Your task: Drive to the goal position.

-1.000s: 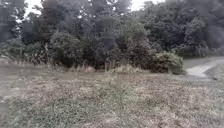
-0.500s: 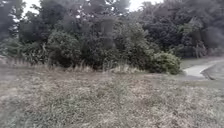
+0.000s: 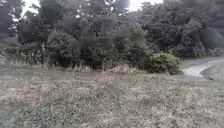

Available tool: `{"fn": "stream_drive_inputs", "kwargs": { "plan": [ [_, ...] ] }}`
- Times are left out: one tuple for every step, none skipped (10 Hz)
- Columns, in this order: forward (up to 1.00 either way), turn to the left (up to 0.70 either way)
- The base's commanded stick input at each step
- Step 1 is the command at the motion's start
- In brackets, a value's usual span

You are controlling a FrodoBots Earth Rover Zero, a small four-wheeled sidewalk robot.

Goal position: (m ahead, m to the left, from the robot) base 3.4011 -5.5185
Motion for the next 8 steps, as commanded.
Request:
{"fn": "stream_drive_inputs", "kwargs": {
  "plan": [
    [0.45, 0.0],
    [0.45, 0.0],
    [0.45, 0.0],
    [0.0, 0.0],
    [0.0, 0.0],
    [0.0, 0.0],
    [0.0, 0.0],
    [0.0, 0.0]
  ]
}}
